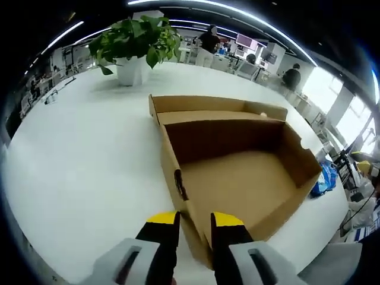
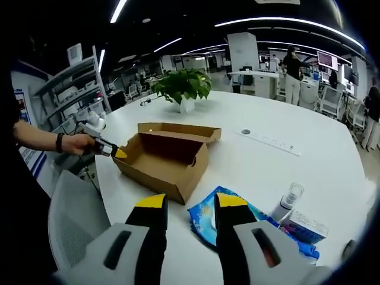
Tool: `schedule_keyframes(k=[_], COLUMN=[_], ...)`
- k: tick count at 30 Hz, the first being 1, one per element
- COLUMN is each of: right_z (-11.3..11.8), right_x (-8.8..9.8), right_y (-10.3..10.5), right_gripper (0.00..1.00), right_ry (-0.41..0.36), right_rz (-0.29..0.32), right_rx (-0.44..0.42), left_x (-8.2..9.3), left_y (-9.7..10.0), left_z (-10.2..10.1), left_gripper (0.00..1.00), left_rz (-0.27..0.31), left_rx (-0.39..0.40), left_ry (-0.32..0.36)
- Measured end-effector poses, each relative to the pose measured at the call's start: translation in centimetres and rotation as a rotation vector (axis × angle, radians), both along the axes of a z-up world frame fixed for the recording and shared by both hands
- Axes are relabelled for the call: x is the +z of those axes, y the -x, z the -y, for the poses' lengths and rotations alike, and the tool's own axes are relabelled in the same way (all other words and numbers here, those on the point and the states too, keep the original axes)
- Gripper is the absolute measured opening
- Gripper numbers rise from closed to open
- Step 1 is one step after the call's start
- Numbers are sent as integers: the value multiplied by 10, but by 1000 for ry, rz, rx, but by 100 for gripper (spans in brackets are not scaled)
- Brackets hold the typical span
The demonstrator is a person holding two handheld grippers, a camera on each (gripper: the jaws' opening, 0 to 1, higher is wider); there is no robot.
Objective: Operate the shoe box by opening the lid, removing the specified soft item, and placing it in the target area until the item is outside and the box remains undamaged.
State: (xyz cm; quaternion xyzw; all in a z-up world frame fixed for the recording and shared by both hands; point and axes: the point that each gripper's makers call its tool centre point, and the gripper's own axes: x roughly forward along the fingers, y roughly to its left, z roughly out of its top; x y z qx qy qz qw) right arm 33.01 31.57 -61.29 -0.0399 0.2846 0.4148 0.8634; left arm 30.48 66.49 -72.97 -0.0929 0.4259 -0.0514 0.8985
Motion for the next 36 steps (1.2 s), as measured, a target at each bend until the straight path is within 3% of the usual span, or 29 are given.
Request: schedule_keyframes(k=[5, 20, 27, 36], right_z=[-22, -84, -92, -111], right_x=[-3, 1, -4, -23], right_y=[-10, -85, -107, -147], right_gripper=[29, 30, 30, 30], right_ry=[-1, 0, -14, 13], right_rz=[-3, 2, -24, -76], right_rx=[9, -27, -50, -93], left_x=[0, -1, -1, -1], left_y=[2, 9, 11, 18], left_z=[-2, -5, -4, -1], left_gripper=[20, 19, 20, 20], left_rz=[-1, 2, 3, 3], left_rx=[-6, -27, -36, -45], left_ry=[3, 11, 8, 7])
